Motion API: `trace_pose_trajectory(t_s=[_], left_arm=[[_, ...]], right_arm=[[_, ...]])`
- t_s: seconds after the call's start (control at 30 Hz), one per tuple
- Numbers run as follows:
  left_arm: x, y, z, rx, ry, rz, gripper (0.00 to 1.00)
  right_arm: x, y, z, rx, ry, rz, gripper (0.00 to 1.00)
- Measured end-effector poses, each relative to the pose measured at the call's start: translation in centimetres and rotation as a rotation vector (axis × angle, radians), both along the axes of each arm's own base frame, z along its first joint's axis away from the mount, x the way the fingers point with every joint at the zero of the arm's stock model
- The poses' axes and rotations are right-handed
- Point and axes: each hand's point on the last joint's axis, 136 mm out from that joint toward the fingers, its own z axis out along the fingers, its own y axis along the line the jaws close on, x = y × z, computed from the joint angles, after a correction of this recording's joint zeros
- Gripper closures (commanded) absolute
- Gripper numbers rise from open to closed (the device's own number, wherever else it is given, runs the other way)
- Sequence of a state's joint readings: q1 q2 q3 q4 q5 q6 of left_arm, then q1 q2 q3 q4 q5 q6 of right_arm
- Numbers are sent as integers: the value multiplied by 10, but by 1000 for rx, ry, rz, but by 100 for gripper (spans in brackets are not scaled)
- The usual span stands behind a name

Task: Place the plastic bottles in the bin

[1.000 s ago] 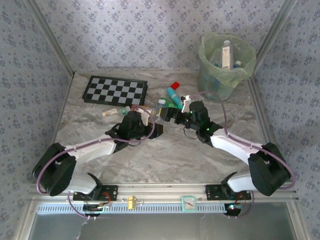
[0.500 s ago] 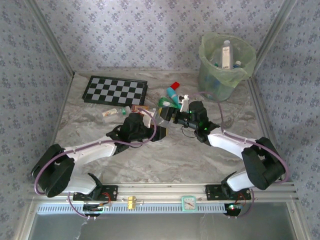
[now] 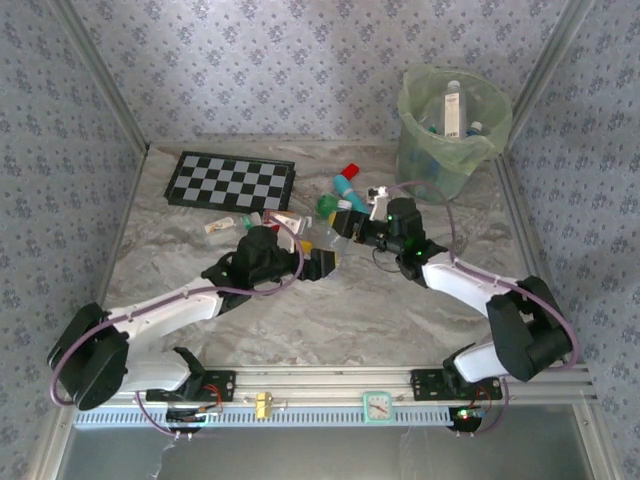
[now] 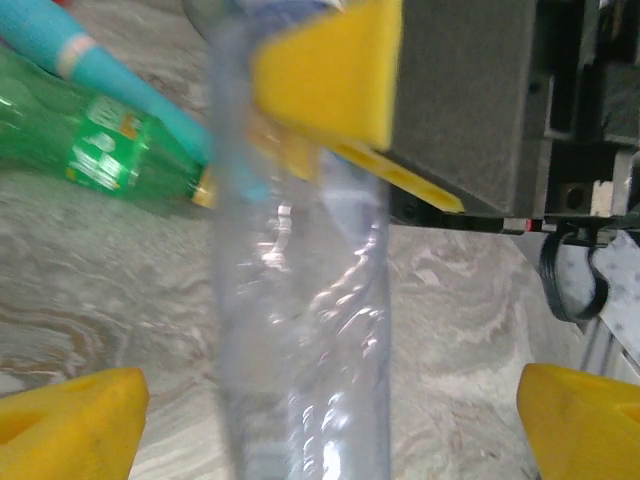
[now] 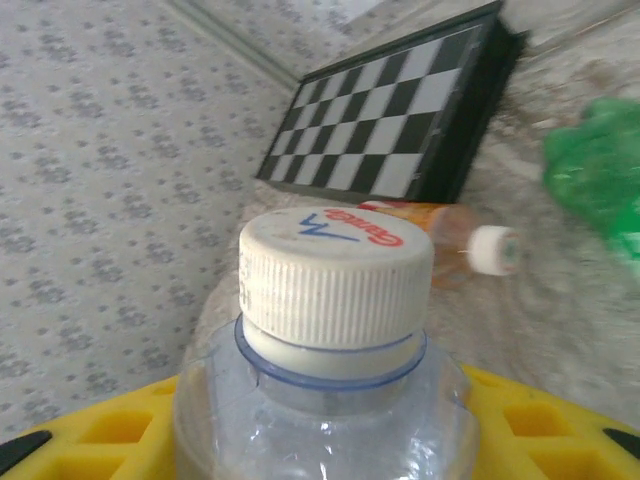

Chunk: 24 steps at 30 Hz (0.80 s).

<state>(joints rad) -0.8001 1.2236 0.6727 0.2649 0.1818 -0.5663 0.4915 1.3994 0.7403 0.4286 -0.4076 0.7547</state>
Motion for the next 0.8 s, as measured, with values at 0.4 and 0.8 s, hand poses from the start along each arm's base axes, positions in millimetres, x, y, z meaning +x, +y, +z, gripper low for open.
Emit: trace_pose_trajectory(t_s=[0.4,0.8], left_arm=[[52,87,-29,143,65,409,0],[49,84,-73,196,193,404,0]], right_arm=[[50,-141,189,-197,-381,-353,49],[129,-212,287,-349,-637,-618,51]])
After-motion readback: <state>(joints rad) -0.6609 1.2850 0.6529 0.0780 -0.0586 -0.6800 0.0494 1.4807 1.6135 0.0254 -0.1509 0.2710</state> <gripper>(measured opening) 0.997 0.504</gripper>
